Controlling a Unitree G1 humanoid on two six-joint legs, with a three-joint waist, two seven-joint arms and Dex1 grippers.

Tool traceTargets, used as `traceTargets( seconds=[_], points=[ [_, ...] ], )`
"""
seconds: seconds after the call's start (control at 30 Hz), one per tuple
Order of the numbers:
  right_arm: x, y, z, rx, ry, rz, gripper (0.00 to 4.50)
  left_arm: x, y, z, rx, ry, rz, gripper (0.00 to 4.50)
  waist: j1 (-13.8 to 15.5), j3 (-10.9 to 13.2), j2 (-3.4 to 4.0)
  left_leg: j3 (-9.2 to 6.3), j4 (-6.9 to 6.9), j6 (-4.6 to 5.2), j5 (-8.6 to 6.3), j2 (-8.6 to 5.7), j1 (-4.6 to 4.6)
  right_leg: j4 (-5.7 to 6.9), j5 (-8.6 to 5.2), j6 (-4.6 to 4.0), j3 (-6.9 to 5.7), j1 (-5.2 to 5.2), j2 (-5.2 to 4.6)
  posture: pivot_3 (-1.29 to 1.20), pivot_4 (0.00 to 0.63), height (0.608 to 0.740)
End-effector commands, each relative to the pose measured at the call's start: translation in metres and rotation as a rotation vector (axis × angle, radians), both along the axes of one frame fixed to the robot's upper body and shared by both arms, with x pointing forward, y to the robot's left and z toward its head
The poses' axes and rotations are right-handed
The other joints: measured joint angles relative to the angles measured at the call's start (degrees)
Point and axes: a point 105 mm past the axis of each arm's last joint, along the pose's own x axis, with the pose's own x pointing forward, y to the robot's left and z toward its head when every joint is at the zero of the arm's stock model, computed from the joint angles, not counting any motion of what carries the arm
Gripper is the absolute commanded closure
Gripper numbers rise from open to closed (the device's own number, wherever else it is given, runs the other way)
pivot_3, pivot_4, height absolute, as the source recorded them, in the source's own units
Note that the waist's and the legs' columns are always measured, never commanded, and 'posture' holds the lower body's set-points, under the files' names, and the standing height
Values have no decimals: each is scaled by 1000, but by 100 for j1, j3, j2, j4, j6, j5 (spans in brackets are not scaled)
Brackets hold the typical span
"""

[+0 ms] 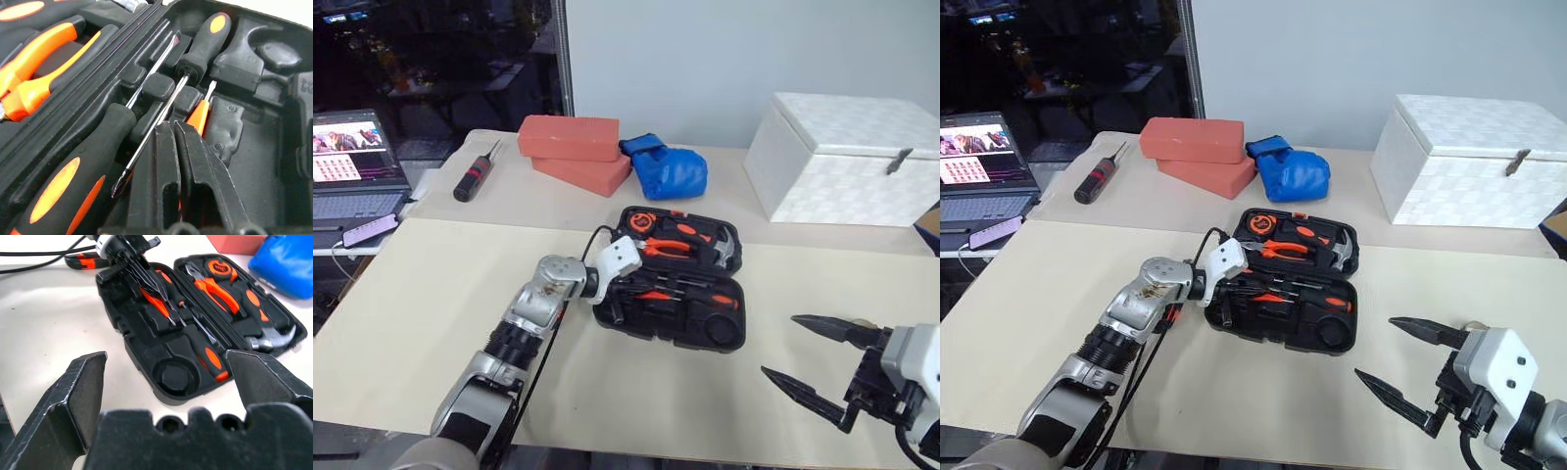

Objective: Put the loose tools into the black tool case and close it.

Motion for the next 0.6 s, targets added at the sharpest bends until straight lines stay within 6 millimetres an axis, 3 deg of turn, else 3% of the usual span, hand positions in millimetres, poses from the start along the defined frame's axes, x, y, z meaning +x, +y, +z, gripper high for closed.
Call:
traceTargets(
  seconds=[0.03,0.13,0.2,0.43,0.6],
  points=[
    [1,0,7,1,-21,14,0,2,14,-6,-8,8,57,4340,-3,-5,0,0,0,0,0,0,5,0,0,0,0,3,0,0,150,740],
    [3,4,6,20,-28,32,0,0,29,34,-159,-22,87,4340,-44,-5,2,1,0,-1,0,0,4,2,4,-7,1,-8,0,0,150,740],
    [5,5,3,33,-26,37,0,-3,39,48,-189,-44,115,4340,-66,-4,0,0,0,0,0,6,-2,6,13,-18,1,-21,6,0,150,740],
    [13,9,0,65,-27,65,0,-14,39,57,-215,-47,104,4340,25,-5,6,3,0,0,0,3,-12,-4,8,-12,-1,-20,1,0,150,740],
    [17,10,1,73,-27,83,0,-15,16,47,-199,-12,46,4340,19,-4,5,4,0,0,0,2,-27,-10,6,-5,-1,-26,0,0,150,740]
  ],
)
